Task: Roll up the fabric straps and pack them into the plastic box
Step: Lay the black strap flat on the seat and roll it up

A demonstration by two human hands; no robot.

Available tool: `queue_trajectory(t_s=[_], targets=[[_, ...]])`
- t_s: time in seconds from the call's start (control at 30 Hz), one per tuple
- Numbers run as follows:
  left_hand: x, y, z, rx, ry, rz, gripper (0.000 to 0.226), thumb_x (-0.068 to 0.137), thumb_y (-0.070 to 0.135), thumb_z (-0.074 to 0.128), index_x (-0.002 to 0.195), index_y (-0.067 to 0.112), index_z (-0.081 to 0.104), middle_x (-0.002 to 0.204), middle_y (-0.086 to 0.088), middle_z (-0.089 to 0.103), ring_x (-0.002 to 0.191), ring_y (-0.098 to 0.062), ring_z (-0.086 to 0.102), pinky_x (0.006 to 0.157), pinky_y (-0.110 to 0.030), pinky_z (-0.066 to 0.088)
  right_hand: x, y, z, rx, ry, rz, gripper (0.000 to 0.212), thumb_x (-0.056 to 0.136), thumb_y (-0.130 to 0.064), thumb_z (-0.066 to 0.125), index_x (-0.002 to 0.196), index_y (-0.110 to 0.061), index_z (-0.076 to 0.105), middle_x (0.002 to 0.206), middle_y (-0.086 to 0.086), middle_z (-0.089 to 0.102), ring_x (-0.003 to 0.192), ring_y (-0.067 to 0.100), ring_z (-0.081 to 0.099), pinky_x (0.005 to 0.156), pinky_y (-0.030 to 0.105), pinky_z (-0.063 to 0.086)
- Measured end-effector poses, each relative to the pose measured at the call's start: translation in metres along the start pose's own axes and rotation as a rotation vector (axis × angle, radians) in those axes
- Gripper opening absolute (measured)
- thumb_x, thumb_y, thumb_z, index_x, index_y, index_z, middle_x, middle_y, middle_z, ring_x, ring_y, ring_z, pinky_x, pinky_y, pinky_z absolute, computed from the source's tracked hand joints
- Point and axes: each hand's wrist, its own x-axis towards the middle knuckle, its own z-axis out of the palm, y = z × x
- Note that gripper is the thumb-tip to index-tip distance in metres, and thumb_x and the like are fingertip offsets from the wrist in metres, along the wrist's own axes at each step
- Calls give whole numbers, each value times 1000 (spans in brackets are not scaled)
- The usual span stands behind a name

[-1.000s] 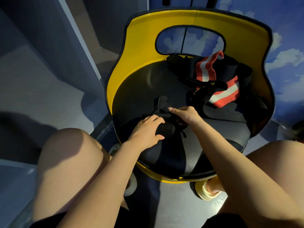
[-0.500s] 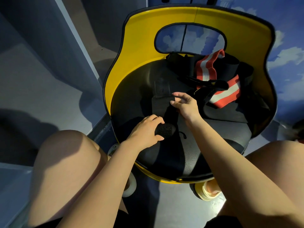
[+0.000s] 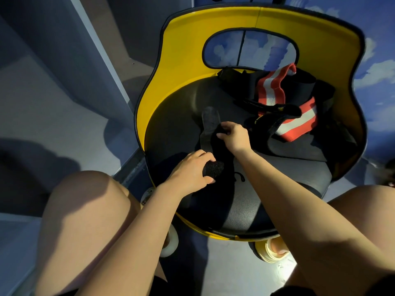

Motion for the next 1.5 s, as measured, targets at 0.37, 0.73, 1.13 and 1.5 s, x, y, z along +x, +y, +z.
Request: queue_trajectory(t_s=[0.37, 0.73, 1.13, 1.5], targets=[[5, -4, 0, -46, -23, -30, 47, 83, 30, 68, 125, 27, 48, 129, 9, 45, 125, -15, 38, 97, -33, 38, -51, -4, -42, -220, -109, -426, 30, 87, -20, 65, 115, -11, 61, 106, 1, 53, 94, 16, 55, 86, 27, 45], [16, 0, -13, -49, -129, -96, 57, 83, 32, 69, 134, 26, 44, 142, 3, 40, 126, -20, 43, 96, -33, 40, -98, 10, -57, -513, -351, -675, 49, 82, -24, 70, 127, -13, 54, 125, 4, 53, 112, 25, 55, 87, 36, 51], [36, -2, -31, 103, -144, -20, 55, 84, 47, 62, 134, 30, 46, 138, 7, 38, 124, -18, 45, 99, -38, 43, -79, 20, -46, -416, -314, -619, 55, 76, -13, 74, 125, -9, 50, 126, 6, 49, 111, 25, 52, 94, 31, 45], [26, -11, -5, 434, 165, 149, 65, 87, 41, 60, 141, 25, 28, 141, 4, 30, 130, -18, 34, 103, -34, 34, -45, 9, -57, -303, -475, -410, 58, 85, -15, 67, 138, -11, 43, 136, 5, 49, 128, 17, 43, 103, 13, 25]])
